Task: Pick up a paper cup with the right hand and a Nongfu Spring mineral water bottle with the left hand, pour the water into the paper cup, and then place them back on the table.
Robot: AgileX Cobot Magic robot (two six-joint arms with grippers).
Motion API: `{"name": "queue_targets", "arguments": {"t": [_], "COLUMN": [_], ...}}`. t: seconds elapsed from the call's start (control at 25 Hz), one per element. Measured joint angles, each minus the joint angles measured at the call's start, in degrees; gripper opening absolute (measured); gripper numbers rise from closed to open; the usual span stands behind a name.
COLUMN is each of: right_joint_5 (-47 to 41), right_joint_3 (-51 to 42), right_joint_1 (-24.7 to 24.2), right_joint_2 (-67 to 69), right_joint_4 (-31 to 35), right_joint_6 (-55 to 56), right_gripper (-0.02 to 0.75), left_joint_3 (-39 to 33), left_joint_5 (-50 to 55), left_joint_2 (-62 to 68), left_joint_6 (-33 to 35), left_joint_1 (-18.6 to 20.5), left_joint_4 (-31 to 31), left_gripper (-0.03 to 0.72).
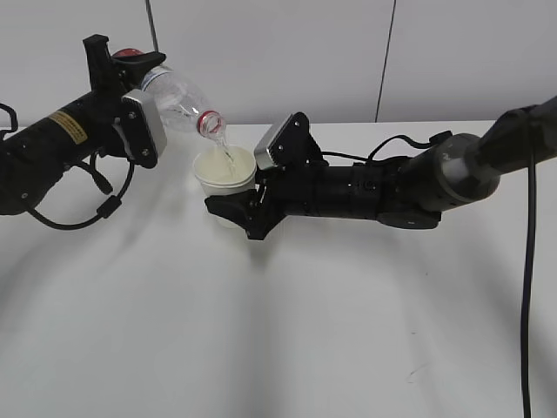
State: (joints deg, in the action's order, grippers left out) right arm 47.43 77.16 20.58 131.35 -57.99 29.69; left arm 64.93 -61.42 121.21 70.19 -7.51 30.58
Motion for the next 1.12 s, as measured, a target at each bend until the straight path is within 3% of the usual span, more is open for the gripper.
{"name": "queue_targets", "arguments": {"t": [1.12], "right_joint_5": [0.0], "right_joint_3": [0.0], "right_joint_1": [0.0], "right_joint_2": [0.09], "right_joint_4": [1.84], "right_joint_6": [0.0], "right_gripper": [0.54], "left_joint_3": [0.0], "left_joint_5": [0.0], "left_joint_2": [0.0], "left_joint_6": [-0.99], "left_joint_1": [0.0], "left_joint_4": [0.0], "left_gripper": [0.386]}}
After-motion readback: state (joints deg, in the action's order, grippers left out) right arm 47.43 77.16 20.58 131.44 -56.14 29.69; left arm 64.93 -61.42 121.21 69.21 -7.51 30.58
